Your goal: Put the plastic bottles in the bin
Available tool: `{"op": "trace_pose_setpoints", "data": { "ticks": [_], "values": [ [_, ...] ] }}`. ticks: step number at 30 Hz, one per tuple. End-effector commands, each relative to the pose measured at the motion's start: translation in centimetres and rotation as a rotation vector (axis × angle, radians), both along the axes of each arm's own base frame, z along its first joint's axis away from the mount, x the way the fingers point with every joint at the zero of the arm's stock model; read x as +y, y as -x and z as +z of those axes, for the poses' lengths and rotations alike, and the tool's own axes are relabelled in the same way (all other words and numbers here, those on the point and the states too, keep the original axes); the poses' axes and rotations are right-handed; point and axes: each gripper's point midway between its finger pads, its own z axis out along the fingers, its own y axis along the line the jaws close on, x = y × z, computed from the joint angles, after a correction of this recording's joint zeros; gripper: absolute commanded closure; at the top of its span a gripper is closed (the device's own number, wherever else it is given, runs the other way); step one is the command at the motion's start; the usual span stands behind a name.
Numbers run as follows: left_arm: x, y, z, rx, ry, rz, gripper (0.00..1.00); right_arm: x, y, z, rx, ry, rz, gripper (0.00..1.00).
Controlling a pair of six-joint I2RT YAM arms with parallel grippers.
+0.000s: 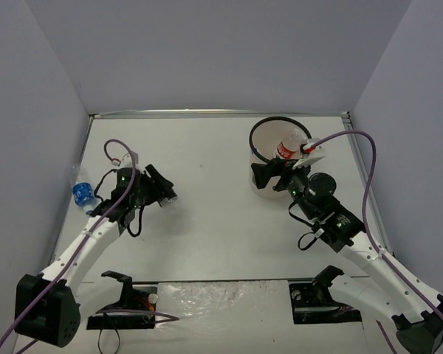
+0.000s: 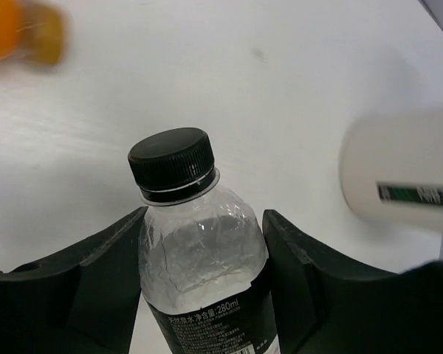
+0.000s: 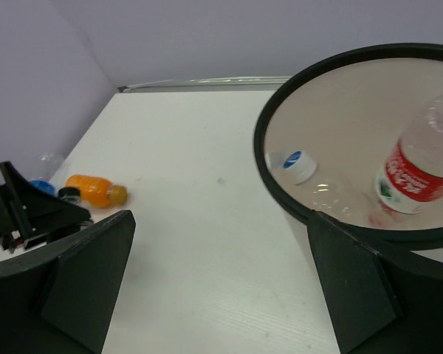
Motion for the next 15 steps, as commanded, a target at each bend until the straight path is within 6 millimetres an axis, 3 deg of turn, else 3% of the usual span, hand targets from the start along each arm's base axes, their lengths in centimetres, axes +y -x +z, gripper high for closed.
{"op": "trace_pose_setpoints", "data": {
  "ticks": [1, 7, 12, 15],
  "values": [
    [-7.7, 2.4, 8.6, -0.45, -0.069, -0.543, 0.7, 4.4, 2.3, 3.0, -0.073, -0.162, 0.245, 0.0],
    [-11.3, 7.0, 12.0, -0.686, -0.083, -0.768, 0.7, 8.1, 4.1, 2.5, -0.04, -0.266, 0.403, 0.0],
    [-12.3, 9.0, 12.7, -0.742, -0.075, -0.854, 0.71, 11.8, 5.2, 2.1, -0.023, -0.306, 0.491, 0.0],
    [-13.0, 10.2, 13.0, -0.762, -0.056, -0.919, 0.71, 13.9, 5.1, 0.6, 0.015, -0.277, 0.474, 0.01]
  ]
}}
